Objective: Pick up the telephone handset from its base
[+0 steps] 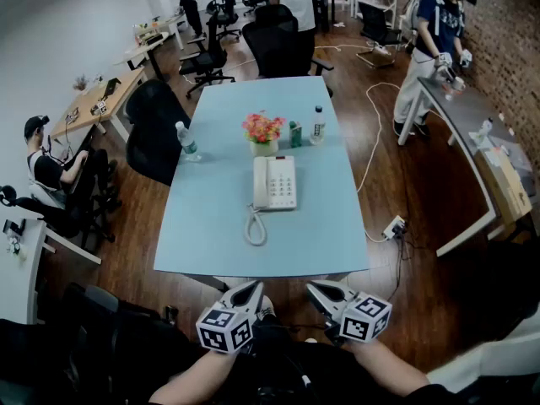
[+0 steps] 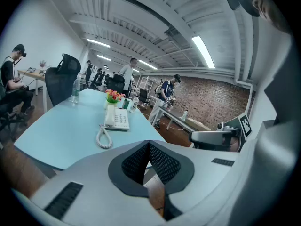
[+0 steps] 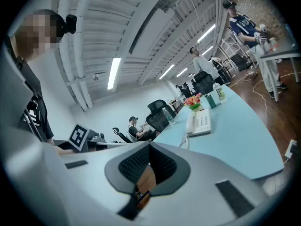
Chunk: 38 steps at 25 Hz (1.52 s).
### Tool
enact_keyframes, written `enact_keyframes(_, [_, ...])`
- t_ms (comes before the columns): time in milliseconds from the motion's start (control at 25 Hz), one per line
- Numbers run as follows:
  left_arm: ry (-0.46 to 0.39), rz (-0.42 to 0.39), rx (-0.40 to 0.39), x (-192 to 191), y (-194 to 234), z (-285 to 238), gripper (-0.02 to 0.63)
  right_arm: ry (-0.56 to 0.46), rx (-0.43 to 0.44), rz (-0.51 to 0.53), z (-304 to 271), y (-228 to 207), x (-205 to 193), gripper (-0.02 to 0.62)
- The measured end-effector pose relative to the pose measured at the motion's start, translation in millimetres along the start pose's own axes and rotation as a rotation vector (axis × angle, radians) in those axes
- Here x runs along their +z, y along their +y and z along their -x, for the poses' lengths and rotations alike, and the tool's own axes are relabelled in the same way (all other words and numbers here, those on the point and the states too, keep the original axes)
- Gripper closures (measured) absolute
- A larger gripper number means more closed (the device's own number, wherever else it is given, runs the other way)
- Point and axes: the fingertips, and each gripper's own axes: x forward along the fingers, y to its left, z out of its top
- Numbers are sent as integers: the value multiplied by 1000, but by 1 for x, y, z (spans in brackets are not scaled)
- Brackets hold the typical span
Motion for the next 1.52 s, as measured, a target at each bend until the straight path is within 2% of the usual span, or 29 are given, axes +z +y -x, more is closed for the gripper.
enact_keyframes(200, [-27,-16,-18,50,39,-32,606,-33,-14,25,-47,-21,45,580])
enact_keyframes(520, [-6,-60,-88,122,100,-78,606,-90,-105,44,-107,-45,109,580])
enact_keyframes(760, [13,-84,-108,147,146,-113,606,-151,-173,60,-143,-71,139,580])
enact_keyframes(960, [31,-67,-96,157,165,-134,606,-138,-185,64,-154,-80,156,580])
enact_keyframes(1120, [38,-79,-48,161,180,-168,606,-95,-156,76,-165,-95,161,580])
enact_keyframes(1400, [77,-91,121,155,203,-233,602,-6,-41,104,-176,-112,174,580])
enact_keyframes(1480, [93,-88,169,156,209,-256,421,6,-16,109,-174,-119,179,580])
enact_keyframes(1520, [108,-83,196,155,214,-268,406,13,-8,109,-172,-123,180,580])
